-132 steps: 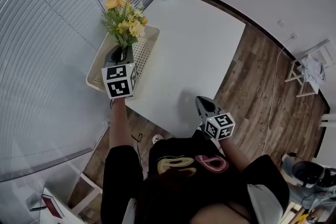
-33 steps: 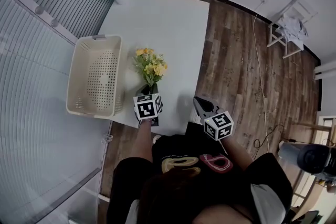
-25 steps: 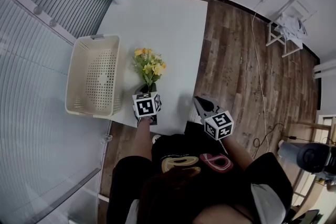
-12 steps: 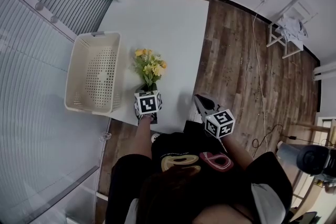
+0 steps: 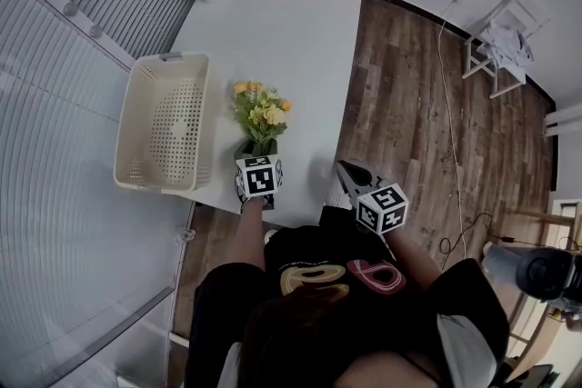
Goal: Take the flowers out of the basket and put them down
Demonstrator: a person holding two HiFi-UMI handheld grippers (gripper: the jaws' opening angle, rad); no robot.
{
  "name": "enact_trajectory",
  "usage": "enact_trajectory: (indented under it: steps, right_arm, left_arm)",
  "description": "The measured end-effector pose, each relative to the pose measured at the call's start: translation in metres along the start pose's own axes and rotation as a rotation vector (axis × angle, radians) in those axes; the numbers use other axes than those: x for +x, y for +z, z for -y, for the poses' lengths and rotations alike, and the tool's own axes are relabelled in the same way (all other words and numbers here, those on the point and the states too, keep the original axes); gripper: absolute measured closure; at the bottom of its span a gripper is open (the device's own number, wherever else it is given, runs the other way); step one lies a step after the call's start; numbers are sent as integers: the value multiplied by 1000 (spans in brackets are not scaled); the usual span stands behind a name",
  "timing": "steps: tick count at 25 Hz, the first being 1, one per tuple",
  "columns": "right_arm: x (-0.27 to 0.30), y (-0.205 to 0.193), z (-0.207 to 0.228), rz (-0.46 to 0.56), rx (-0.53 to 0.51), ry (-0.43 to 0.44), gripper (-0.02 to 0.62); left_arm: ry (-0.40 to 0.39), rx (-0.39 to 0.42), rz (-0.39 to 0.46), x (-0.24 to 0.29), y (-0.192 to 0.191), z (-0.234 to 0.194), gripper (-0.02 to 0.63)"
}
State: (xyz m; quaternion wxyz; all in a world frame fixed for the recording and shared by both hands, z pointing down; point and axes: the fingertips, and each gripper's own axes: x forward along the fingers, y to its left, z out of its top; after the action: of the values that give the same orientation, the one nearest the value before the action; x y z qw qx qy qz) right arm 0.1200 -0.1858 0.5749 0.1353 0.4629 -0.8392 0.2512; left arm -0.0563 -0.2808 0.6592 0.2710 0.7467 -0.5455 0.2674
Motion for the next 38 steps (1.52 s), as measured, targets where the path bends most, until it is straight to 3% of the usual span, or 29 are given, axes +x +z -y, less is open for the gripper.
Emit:
enact_trajectory:
  steps: [12, 17, 25, 30, 36, 38]
  right_arm:
    - [1, 2, -26, 1, -29, 39, 584]
    - [8, 0, -43, 8, -35, 58, 584]
    - [10, 9, -71, 63, -55, 64, 584]
    - [9, 11, -85, 94, -90, 59, 584]
    - [7, 3, -98, 97, -102, 47, 584]
    - [5, 7, -102, 125, -98, 26, 584]
  left_arm:
    - [-55, -108, 126, -48, 14, -2, 319]
    - [-60, -119, 232, -86, 25, -10, 319]
    - [-169, -88, 412, -159, 43, 1, 319]
    - [-161, -72, 478, -192, 31, -3, 321]
    - [-125, -76, 501, -221, 2, -9, 440]
    - [-115, -82, 517, -230, -4, -12, 512]
